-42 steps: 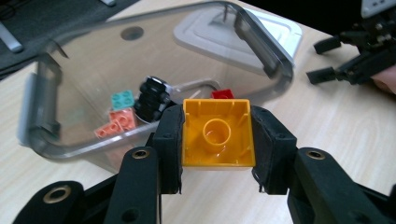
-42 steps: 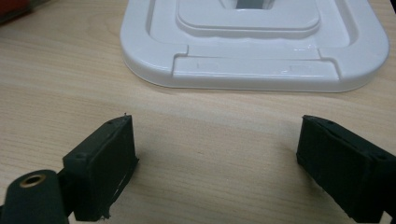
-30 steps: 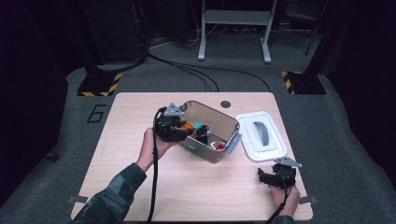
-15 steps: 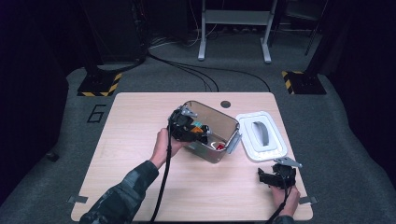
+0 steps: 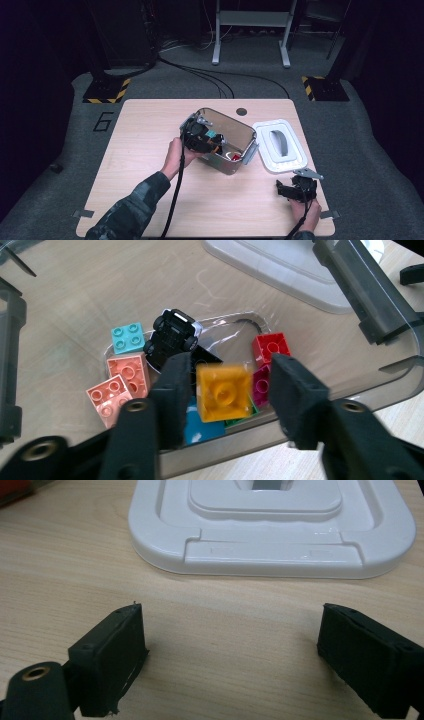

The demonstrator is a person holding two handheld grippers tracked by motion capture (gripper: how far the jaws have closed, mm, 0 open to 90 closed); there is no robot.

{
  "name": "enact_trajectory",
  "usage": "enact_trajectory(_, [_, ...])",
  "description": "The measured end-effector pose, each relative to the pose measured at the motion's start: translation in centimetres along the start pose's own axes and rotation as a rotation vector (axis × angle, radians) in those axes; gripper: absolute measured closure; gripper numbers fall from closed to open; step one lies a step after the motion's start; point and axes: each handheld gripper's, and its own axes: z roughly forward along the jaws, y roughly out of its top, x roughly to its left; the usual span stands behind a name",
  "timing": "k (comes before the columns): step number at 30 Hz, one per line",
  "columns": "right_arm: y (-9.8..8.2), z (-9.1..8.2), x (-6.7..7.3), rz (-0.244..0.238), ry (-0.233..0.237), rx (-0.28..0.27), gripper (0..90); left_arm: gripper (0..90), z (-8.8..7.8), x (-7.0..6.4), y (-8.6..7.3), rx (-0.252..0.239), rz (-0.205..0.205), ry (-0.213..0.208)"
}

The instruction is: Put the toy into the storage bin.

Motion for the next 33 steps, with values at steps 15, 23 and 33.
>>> enact_trajectory(15, [0.0,0.0,0.0,-0.003,0.001,0.001,10.9,17.9,-4.8,-0.7,-4.0,-0.1,0.03,0.061])
enact_trajectory(23, [0.1,0.0,0.0,-0.008,0.004,0.01,10.1,14.4,-5.6,0.6,-8.7,-0.122,-0.02,0.111])
enact_trajectory(33, [1.9,-0.6,-0.4,-0.023,0.023,0.019,8.3,8.4,-4.8,2.4,-14.5,-0.09,-0.065,0.195])
